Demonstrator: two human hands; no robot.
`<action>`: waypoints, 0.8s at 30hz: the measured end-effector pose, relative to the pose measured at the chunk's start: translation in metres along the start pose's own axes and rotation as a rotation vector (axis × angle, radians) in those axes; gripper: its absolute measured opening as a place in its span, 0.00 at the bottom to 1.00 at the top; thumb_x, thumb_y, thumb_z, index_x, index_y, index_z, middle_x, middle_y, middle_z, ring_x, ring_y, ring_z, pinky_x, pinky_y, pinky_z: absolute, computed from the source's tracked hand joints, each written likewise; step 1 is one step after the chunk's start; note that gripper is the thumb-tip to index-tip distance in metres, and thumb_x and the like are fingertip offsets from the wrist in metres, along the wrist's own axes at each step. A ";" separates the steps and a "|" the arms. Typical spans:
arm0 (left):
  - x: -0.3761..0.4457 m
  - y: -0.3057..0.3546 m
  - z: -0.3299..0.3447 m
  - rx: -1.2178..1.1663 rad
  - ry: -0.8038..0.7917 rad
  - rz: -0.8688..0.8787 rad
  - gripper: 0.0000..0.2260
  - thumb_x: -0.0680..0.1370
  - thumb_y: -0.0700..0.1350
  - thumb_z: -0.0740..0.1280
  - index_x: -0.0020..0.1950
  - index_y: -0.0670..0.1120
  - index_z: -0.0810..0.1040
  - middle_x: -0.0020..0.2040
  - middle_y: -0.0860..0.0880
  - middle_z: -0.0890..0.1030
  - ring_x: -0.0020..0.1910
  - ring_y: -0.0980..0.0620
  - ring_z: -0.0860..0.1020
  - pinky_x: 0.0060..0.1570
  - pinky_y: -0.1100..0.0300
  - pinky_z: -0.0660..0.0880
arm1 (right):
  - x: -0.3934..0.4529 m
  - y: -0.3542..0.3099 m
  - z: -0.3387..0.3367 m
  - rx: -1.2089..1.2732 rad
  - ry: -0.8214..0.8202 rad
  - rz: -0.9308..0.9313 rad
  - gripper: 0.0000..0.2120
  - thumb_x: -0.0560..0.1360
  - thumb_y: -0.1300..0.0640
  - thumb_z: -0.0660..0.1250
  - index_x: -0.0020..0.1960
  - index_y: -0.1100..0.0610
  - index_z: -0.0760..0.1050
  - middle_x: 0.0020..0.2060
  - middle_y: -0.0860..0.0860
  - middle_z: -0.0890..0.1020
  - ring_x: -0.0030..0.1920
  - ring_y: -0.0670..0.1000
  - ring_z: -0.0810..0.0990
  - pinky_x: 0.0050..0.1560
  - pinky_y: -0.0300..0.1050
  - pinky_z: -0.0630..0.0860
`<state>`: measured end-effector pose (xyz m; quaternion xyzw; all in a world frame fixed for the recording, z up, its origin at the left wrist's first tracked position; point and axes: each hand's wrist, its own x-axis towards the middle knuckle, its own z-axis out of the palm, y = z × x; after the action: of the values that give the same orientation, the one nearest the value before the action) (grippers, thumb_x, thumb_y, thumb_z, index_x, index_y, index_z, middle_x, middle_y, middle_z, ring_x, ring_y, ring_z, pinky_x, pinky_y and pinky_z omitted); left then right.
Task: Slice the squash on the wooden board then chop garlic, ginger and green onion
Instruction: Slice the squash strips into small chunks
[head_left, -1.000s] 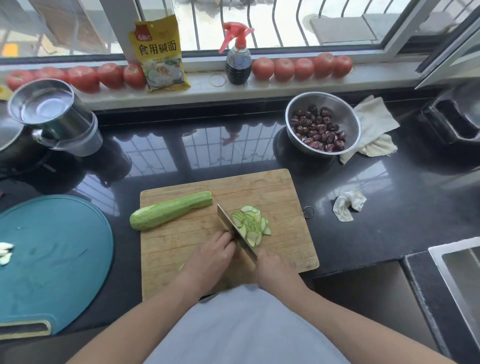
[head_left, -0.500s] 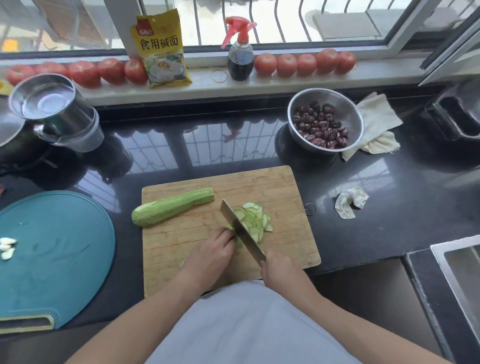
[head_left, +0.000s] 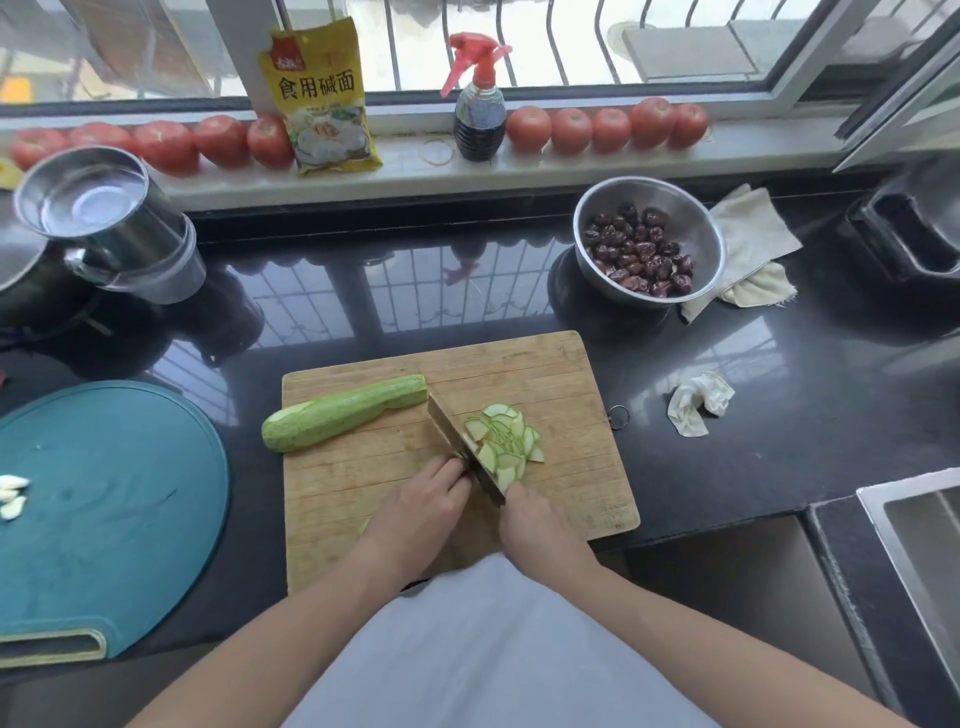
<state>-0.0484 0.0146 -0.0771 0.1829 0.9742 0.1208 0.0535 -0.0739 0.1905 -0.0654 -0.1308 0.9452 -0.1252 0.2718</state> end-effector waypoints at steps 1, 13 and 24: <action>-0.001 0.000 0.001 0.009 0.008 0.003 0.13 0.72 0.34 0.68 0.54 0.44 0.82 0.53 0.48 0.80 0.53 0.48 0.79 0.37 0.60 0.79 | 0.003 -0.002 0.000 0.026 0.021 0.004 0.05 0.80 0.59 0.54 0.45 0.54 0.62 0.43 0.56 0.78 0.43 0.61 0.79 0.37 0.50 0.65; -0.003 -0.002 0.005 0.004 -0.099 -0.054 0.20 0.76 0.32 0.64 0.67 0.41 0.76 0.62 0.45 0.76 0.64 0.45 0.74 0.43 0.54 0.82 | -0.023 0.010 -0.015 0.057 0.014 -0.006 0.04 0.80 0.54 0.55 0.51 0.52 0.68 0.43 0.52 0.79 0.38 0.56 0.67 0.39 0.51 0.64; -0.003 -0.001 0.001 -0.010 -0.024 -0.056 0.19 0.68 0.32 0.73 0.58 0.43 0.82 0.54 0.47 0.80 0.55 0.47 0.79 0.30 0.58 0.80 | -0.019 0.005 -0.012 0.013 -0.039 0.033 0.05 0.79 0.58 0.55 0.44 0.53 0.63 0.38 0.52 0.75 0.40 0.60 0.75 0.37 0.50 0.63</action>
<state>-0.0457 0.0124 -0.0787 0.1566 0.9776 0.1221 0.0696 -0.0657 0.2033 -0.0482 -0.1159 0.9409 -0.1241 0.2929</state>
